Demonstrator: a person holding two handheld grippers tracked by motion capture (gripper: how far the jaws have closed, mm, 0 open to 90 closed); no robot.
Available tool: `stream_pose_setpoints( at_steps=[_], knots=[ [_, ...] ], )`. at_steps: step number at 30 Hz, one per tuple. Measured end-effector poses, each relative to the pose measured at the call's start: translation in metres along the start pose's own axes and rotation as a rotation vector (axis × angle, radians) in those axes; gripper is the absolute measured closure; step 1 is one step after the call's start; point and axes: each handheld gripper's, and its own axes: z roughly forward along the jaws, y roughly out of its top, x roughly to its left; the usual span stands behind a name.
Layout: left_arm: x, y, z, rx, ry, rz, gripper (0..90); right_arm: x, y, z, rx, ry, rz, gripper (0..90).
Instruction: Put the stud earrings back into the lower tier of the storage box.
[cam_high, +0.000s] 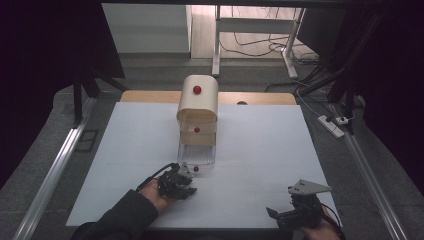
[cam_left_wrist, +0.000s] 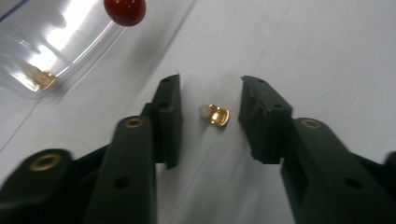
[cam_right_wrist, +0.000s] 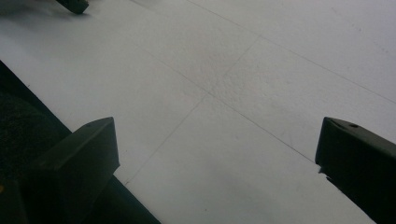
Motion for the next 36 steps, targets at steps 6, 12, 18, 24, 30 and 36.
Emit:
stream_pose_setpoints(
  at_steps=[6,12,18,24,30,36],
  knots=[
    [0.002,0.001,0.000,0.004,-0.015,-0.017,75.8,0.000,0.000,0.000,0.000,0.001,-0.001,0.0],
    [0.004,0.000,-0.001,-0.001,-0.030,-0.035,75.8,0.000,0.000,0.000,0.000,0.001,-0.001,0.0],
    [0.005,0.001,-0.004,-0.023,-0.048,-0.047,75.8,0.000,0.000,0.000,0.000,0.001,-0.001,0.0],
    [0.005,0.002,-0.011,-0.063,-0.045,-0.048,75.8,0.000,0.000,0.000,0.001,0.000,-0.001,0.0],
    [0.006,0.003,-0.020,-0.106,-0.039,-0.044,75.6,0.000,0.000,0.000,0.001,0.000,-0.001,0.0],
    [0.007,0.004,-0.025,-0.134,-0.039,-0.053,75.6,0.000,0.000,0.000,0.002,0.000,-0.001,0.0]
  ],
)
